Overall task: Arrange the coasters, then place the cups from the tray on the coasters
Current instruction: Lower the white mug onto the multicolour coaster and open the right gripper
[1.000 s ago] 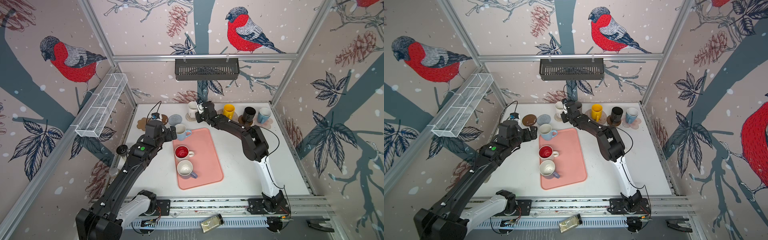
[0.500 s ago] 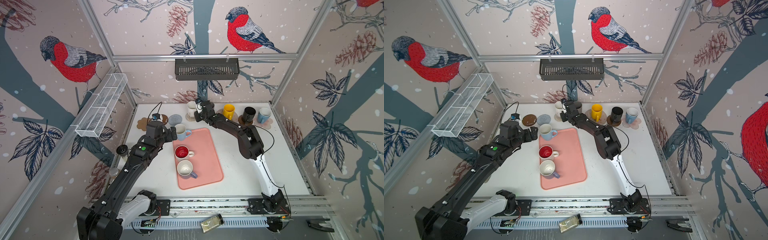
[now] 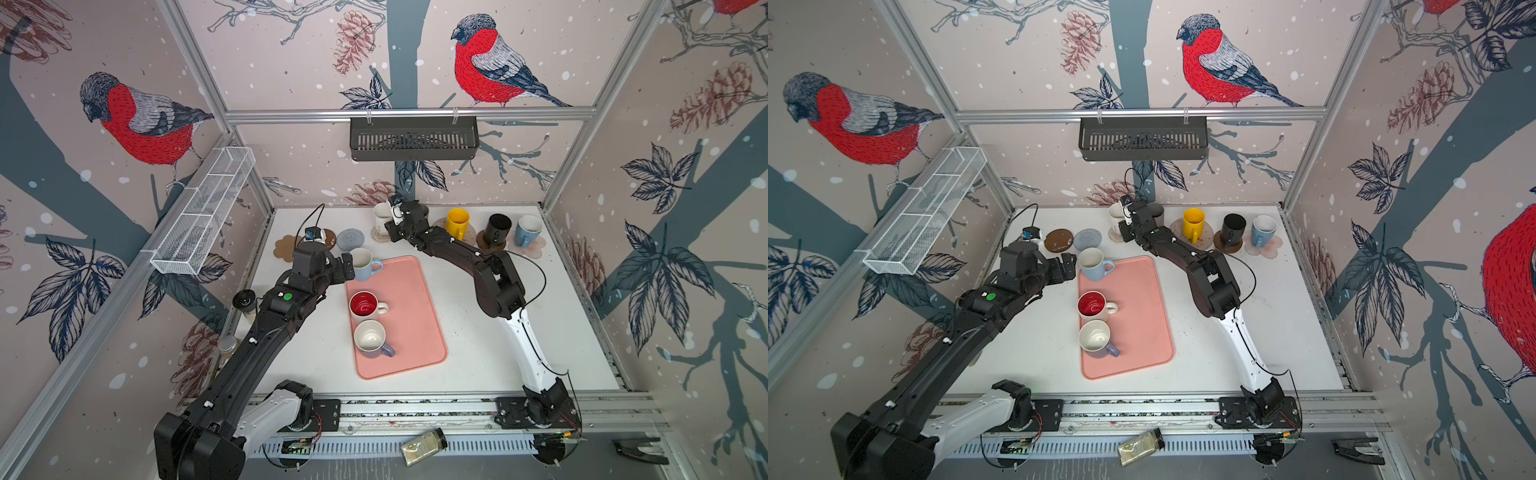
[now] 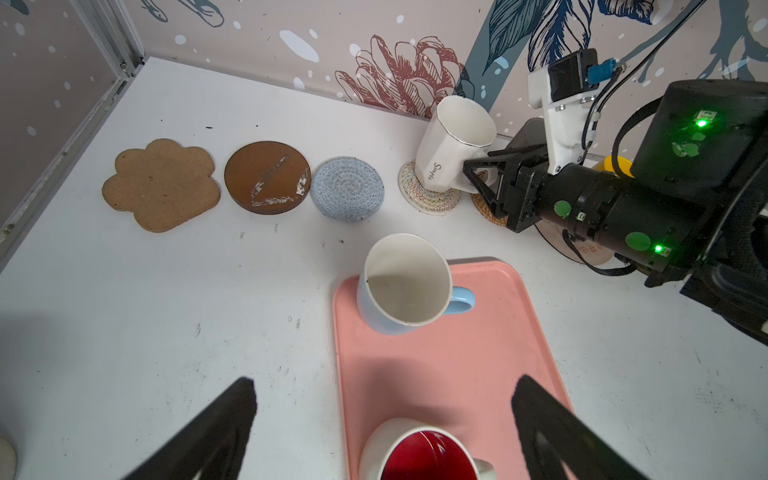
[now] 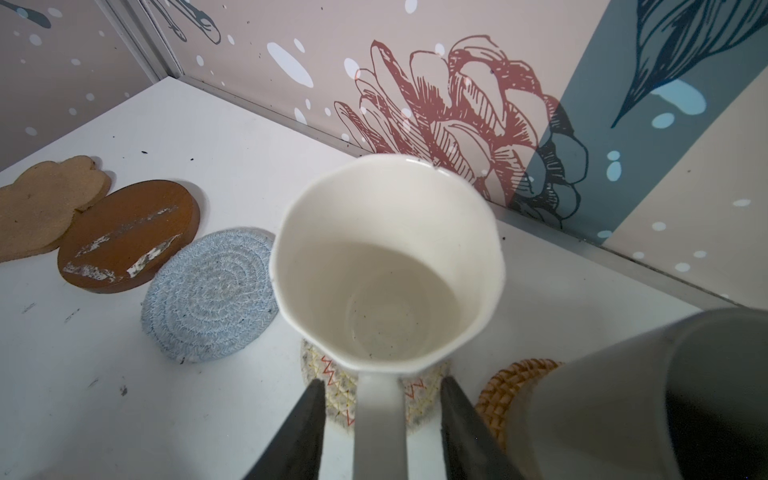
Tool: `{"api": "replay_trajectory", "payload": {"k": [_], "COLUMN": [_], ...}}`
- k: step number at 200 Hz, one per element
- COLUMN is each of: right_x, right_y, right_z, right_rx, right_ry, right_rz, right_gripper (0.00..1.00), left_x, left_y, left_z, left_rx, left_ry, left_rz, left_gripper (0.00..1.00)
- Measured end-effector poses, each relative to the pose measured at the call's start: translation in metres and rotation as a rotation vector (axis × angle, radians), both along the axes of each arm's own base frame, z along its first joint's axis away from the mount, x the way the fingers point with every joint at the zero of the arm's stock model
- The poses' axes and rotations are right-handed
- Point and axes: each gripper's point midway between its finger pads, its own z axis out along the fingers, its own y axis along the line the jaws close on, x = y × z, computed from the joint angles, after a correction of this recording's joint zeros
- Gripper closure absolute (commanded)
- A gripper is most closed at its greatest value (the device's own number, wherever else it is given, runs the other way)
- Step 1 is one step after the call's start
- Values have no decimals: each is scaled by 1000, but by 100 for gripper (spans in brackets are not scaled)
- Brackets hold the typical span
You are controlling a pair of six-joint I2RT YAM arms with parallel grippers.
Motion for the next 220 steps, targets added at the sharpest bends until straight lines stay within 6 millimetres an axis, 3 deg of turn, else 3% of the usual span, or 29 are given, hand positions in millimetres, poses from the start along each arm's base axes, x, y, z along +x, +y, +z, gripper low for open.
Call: {"api": "replay_trajectory", "payload": {"k": [44,100,121,151,177,220], "right_x": [-3,-16,-32,-54,-82,-128], "right_y": [0,-17,-28,-41,-54,-93], "right_z": [6,56,75,103,126,132], "right_rx": [-1,3,4,11,21,56], "right_ry": [-4,-50,-60,-85,-102,-74], "right_rz": [3,-32,-38,-49,-56,-96], "right_gripper": [23,17,16,16,16,16], "left_x": [-1,-9,-13,-25,-37,-57], "left_y": [1,3,0,-5,-17,-52], "left_z": [2,25,29,24,17,-1], "left_rx": [12,3,-12,-28,-27,-33], "left_ry": [-10,-61,-61,-19,32,100], "left_rz": [-5,-11,-35,-73,-97,-154], "left_gripper": [3,4,7,17,19,21]}}
